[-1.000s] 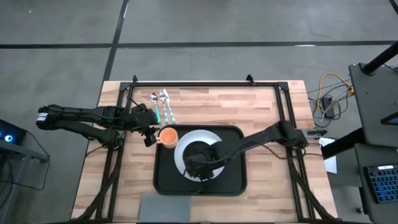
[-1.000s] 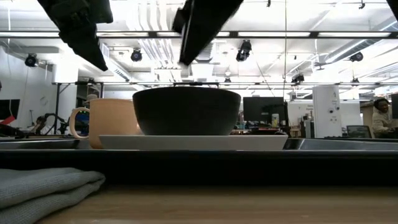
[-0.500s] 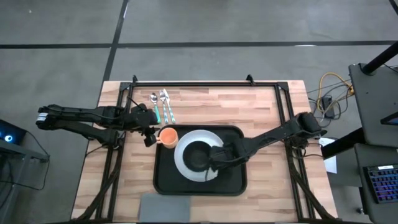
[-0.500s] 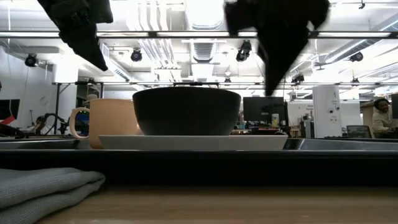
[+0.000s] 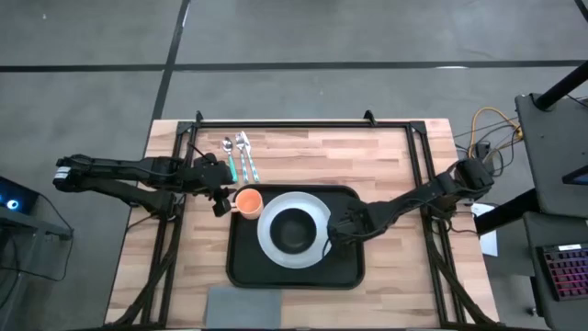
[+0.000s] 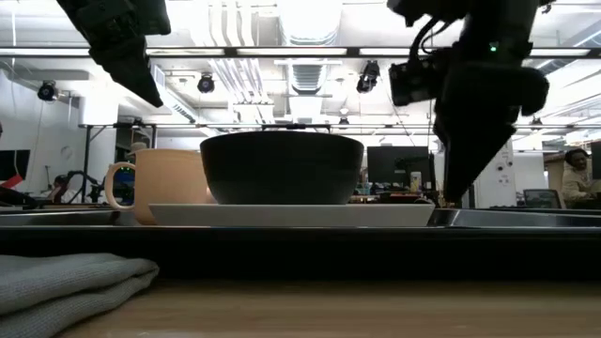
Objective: Set up tray
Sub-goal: Adjust the white plate
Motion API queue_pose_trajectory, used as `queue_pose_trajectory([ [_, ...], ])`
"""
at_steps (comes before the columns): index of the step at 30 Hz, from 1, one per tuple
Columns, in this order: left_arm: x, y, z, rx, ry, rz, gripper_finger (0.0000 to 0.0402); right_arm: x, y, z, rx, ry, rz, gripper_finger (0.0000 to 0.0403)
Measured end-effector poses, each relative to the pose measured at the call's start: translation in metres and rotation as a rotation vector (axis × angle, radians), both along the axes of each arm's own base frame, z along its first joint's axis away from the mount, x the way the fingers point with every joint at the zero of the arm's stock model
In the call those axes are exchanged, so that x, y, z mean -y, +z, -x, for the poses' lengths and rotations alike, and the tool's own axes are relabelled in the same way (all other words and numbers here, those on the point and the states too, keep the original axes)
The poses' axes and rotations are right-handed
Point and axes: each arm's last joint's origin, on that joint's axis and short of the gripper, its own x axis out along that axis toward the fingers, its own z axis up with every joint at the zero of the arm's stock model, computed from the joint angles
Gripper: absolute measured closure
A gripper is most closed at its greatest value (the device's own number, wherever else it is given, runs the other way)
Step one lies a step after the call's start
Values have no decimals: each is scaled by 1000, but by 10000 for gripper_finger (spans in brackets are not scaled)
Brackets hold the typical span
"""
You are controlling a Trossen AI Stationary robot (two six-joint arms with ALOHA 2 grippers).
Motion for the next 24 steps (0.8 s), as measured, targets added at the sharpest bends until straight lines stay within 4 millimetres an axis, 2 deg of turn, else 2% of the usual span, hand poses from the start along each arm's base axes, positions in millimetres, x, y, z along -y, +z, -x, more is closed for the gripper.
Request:
queue_pose_trajectory([
  [6,0,0,0,0,1,1,300,5,-12,2,10,-11,1,292],
  [24,0,0,0,1,1,2,300,15,-10,-10,103,17,-6,291],
])
